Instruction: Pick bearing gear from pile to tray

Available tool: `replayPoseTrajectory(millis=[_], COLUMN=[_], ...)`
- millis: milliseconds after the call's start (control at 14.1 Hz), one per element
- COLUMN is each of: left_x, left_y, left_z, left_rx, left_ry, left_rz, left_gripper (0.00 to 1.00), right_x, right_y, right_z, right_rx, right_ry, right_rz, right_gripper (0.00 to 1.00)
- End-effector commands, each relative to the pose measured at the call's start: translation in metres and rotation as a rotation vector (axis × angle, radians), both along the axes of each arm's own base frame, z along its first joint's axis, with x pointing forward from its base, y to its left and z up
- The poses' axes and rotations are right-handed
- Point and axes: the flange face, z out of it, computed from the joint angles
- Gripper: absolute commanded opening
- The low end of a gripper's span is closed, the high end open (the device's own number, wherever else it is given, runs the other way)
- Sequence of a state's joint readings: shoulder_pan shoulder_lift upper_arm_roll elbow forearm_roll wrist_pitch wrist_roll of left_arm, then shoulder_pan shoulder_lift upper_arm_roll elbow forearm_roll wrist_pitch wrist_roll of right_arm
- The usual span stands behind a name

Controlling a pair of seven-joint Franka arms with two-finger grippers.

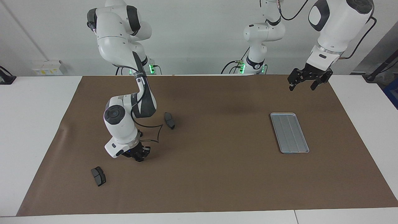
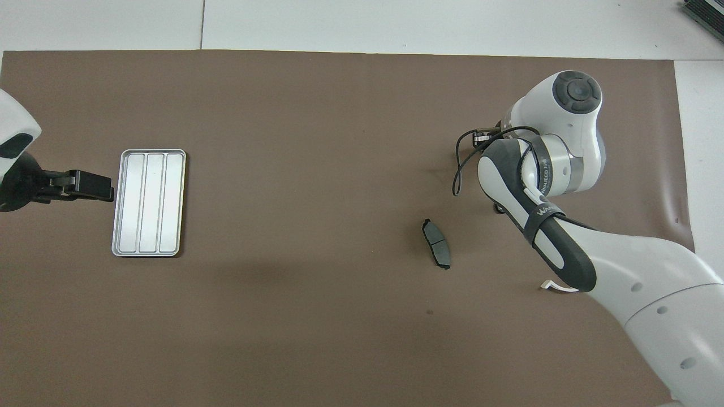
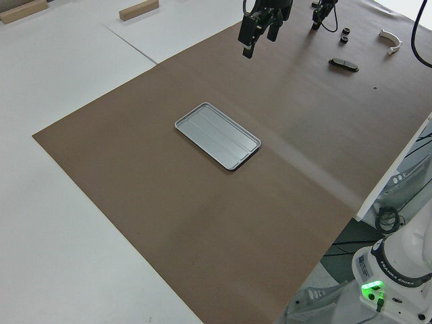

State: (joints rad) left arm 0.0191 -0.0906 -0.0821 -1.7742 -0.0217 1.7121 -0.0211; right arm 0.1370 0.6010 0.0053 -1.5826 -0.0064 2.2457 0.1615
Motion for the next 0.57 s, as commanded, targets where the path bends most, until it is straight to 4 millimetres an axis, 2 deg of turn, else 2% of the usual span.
replayPoseTrajectory(millis=[0,142,213,426,497], left_x=[-0.007,-0.007,-0.007,-0.007,-0.007], left_y=[0.002,0.002,0.002,0.002,0.002], left_z=[0.001,0.001,0.001,0.001,0.001], left_rx=[-0.011,-0.011,-0.011,-0.011,-0.011], left_ry=[-0.008,-0.008,-0.008,-0.008,-0.008], left_rz=[0.005,0.005,0.005,0.005,0.005], left_gripper=[1.00,1.00,1.00,1.00,1.00], right_x=[-0.001,-0.010,-0.016,-0.032,-0.043], right_y=[0.013,0.048,0.067,0.137,0.168], right_z=[0.035,0.073,0.083,0.100,0.102], right_rx=[0.026,0.074,0.088,0.159,0.172], right_ry=[-0.023,-0.050,-0.041,-0.043,-0.051], right_rz=[-0.039,-0.112,-0.141,-0.269,-0.296], right_gripper=[0.00,0.00,0.00,0.00,0.00])
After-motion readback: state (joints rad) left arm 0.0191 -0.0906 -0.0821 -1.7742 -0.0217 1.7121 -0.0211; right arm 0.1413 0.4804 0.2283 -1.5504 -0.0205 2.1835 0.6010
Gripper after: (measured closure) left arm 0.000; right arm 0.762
